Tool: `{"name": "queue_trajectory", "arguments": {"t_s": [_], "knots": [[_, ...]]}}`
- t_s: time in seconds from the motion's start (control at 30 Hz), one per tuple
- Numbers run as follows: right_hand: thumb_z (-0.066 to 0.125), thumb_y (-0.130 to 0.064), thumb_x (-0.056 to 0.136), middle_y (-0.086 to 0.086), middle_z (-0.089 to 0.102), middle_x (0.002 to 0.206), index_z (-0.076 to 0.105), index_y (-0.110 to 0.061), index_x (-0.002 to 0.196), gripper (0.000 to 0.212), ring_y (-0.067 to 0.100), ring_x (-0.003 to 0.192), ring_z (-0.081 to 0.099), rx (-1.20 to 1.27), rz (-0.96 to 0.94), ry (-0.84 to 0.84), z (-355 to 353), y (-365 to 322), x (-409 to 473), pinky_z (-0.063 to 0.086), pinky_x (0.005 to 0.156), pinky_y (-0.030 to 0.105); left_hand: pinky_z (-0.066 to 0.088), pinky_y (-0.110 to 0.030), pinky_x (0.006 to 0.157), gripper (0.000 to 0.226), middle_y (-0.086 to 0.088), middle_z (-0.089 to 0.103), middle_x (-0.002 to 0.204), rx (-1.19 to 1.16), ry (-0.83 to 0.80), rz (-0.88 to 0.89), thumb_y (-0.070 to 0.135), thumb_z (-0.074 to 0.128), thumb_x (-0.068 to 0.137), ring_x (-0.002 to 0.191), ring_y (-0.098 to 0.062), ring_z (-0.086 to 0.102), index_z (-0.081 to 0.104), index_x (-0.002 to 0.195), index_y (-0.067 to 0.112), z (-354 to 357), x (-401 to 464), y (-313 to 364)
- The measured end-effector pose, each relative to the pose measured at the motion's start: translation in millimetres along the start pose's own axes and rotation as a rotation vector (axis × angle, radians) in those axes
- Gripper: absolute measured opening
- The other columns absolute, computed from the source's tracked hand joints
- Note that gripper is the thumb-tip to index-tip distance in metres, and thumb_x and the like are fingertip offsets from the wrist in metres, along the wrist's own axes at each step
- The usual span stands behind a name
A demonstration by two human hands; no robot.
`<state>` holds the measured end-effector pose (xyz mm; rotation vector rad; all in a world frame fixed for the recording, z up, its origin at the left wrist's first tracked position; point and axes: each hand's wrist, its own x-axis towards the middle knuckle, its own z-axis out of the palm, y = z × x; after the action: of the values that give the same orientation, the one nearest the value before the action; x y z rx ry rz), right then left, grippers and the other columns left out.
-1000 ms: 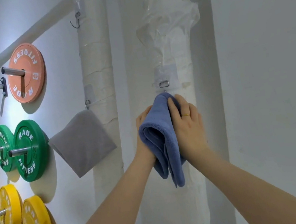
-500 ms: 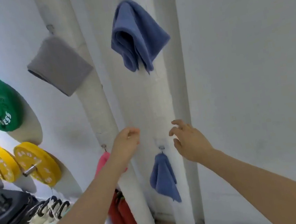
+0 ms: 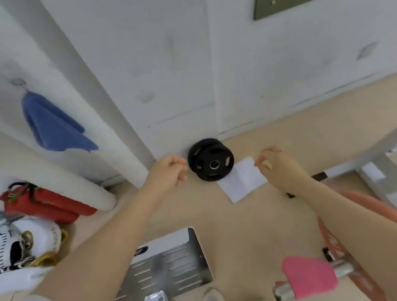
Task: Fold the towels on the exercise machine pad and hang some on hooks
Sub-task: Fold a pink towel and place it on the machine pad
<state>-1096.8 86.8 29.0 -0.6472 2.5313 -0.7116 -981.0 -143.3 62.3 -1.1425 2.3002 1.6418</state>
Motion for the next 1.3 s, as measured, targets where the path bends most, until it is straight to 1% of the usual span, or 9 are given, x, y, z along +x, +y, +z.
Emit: {"name": "queue_trajectory", "arguments": {"t_s": [0.13,0.23,0.53,0.7,0.8,0.9,1.1,1.2,1.3], "knots": [[0.045,-0.008,0.092,0.015,0.053,0.124,0.066,-0.006,0.102,0.024,0.030,0.109,0.053,0.050,0.295,0.001,-1,114,-49,0.034,0.081,0.024,0.043,-0.022,0.063,0.020,0.005,0.061,0.084,0.107,-0.189,-0.037,0.012,0.045,0.091,0.068,-0.011,0.058,0.055,0.081,0.026,104,-3,-19],[0.044,-0.007,0.092,0.015,0.058,0.123,0.067,-0.006,0.105,0.026,0.031,0.115,0.053,0.040,0.391,-0.049,-4,176,-87,0.037,0.091,0.030,0.041,-0.023,0.062,0.021,0.004,0.059,0.081,0.138,-0.259,-0.095,0.009,0.044,0.091,0.066,-0.012,0.056,0.052,0.079,0.024,171,-10,-34],[0.043,-0.010,0.093,0.013,0.058,0.120,0.064,-0.005,0.110,0.027,0.027,0.111,0.054,0.005,0.359,-0.308,2,288,-144,0.037,0.092,0.028,0.037,-0.022,0.056,0.025,0.000,0.056,0.075,-0.084,-0.240,-0.335,0.005,0.039,0.094,0.053,-0.008,0.055,0.050,0.077,0.019,341,-63,-84],[0.038,-0.011,0.095,0.018,0.063,0.101,0.062,0.002,0.106,0.030,0.032,0.090,0.058,-0.058,0.297,-0.504,59,311,-146,0.045,0.076,0.033,0.046,-0.029,0.071,0.020,-0.004,0.063,0.088,-0.019,-0.223,-0.405,0.005,0.043,0.090,0.070,-0.012,0.061,0.058,0.102,0.010,373,-96,-144],[0.033,-0.006,0.094,0.019,0.062,0.112,0.059,-0.002,0.113,0.033,0.033,0.102,0.058,-0.136,0.239,-0.578,102,326,-141,0.044,0.081,0.036,0.044,-0.029,0.080,0.025,-0.007,0.063,0.113,0.061,-0.151,-0.453,0.008,0.046,0.090,0.100,-0.022,0.058,0.059,0.111,0.012,380,-102,-186],[0.033,-0.007,0.092,0.018,0.060,0.115,0.056,-0.004,0.116,0.033,0.034,0.103,0.055,-0.142,0.234,-0.506,142,343,-139,0.046,0.082,0.039,0.035,-0.024,0.089,0.038,-0.009,0.052,0.133,0.112,-0.104,-0.470,0.008,0.049,0.090,0.120,-0.024,0.050,0.051,0.127,0.009,391,-102,-222],[0.039,-0.036,0.096,0.009,0.028,0.152,0.030,-0.014,0.143,0.052,0.028,0.141,0.018,-0.321,0.190,-0.546,190,365,-135,0.016,0.115,0.041,0.030,-0.030,0.106,0.055,-0.015,0.043,0.140,0.221,-0.033,-0.455,0.014,0.053,0.089,0.127,-0.026,0.043,0.034,0.141,0.006,416,-92,-266],[0.051,-0.037,0.090,0.001,0.039,0.143,0.041,-0.032,0.135,0.047,0.023,0.138,0.022,-0.282,0.217,-0.488,205,364,-125,0.009,0.116,0.045,0.030,-0.026,0.103,0.054,-0.016,0.045,0.138,0.247,0.005,-0.408,0.011,0.054,0.089,0.124,-0.027,0.046,0.036,0.139,0.002,422,-93,-275],[0.051,-0.019,0.088,0.000,0.039,0.142,0.053,-0.032,0.124,0.038,0.020,0.136,0.027,-0.234,0.222,-0.423,217,354,-123,0.007,0.114,0.040,0.032,-0.029,0.102,0.056,-0.014,0.045,0.137,0.279,0.054,-0.358,0.013,0.057,0.087,0.125,-0.028,0.043,0.037,0.137,0.002,426,-100,-281]]}}
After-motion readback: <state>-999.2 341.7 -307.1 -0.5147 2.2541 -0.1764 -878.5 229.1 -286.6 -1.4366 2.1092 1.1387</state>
